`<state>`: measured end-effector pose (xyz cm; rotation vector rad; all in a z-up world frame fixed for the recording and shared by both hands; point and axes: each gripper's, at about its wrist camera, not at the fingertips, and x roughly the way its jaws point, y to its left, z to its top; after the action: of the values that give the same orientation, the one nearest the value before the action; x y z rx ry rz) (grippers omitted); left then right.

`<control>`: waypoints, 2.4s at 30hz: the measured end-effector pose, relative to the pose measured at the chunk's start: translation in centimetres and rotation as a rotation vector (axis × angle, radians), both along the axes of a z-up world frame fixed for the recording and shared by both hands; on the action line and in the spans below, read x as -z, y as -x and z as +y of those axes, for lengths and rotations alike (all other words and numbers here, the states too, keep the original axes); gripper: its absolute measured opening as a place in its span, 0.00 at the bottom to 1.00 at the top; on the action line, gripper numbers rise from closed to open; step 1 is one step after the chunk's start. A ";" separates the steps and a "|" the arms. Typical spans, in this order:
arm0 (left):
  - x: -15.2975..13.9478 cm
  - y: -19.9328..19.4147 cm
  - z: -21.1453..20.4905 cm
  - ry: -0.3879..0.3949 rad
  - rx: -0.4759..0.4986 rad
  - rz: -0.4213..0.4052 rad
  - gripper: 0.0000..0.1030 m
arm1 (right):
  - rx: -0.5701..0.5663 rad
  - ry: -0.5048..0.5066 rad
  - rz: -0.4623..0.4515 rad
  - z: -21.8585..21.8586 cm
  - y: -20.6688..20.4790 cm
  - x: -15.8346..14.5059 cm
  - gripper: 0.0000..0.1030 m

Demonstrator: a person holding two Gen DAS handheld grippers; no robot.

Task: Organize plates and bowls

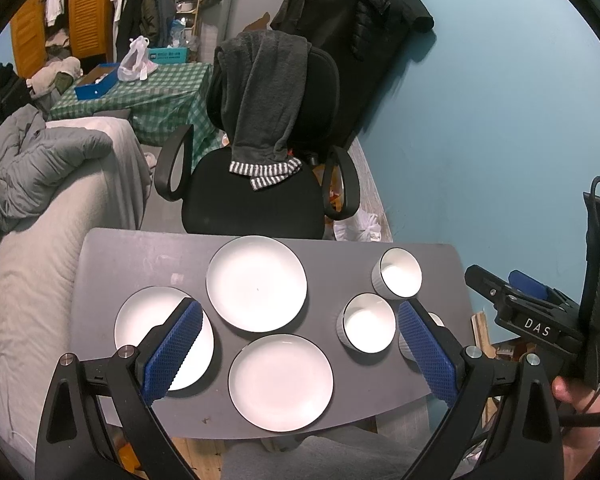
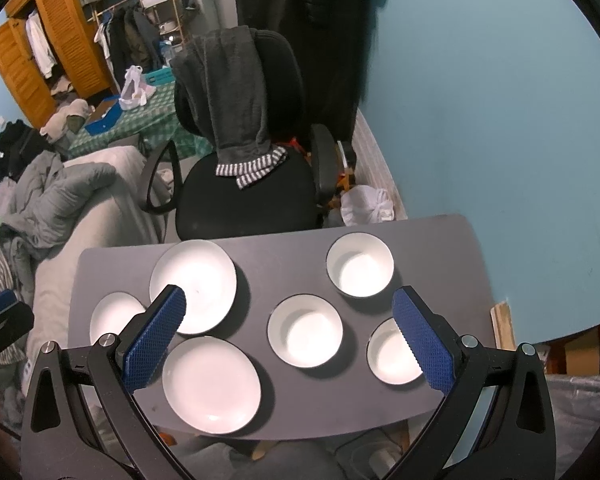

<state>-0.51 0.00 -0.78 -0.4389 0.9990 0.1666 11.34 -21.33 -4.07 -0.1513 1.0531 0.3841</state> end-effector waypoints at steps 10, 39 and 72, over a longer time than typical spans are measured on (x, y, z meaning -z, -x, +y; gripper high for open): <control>0.0 0.1 0.4 0.010 -0.005 0.001 0.97 | -0.003 0.003 0.002 0.1 0.0 0.0 0.98; 1.8 0.9 1.8 -0.026 -0.024 0.014 0.97 | -0.154 -0.035 0.057 1.9 -1.6 1.5 0.98; 18.1 5.9 3.6 0.086 -0.105 0.183 0.97 | -0.538 0.038 0.310 9.5 0.9 19.0 0.98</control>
<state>-6.42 3.56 -18.92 -0.5628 1.1664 0.2624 10.40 -11.78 -23.03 -0.4236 1.3215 0.8949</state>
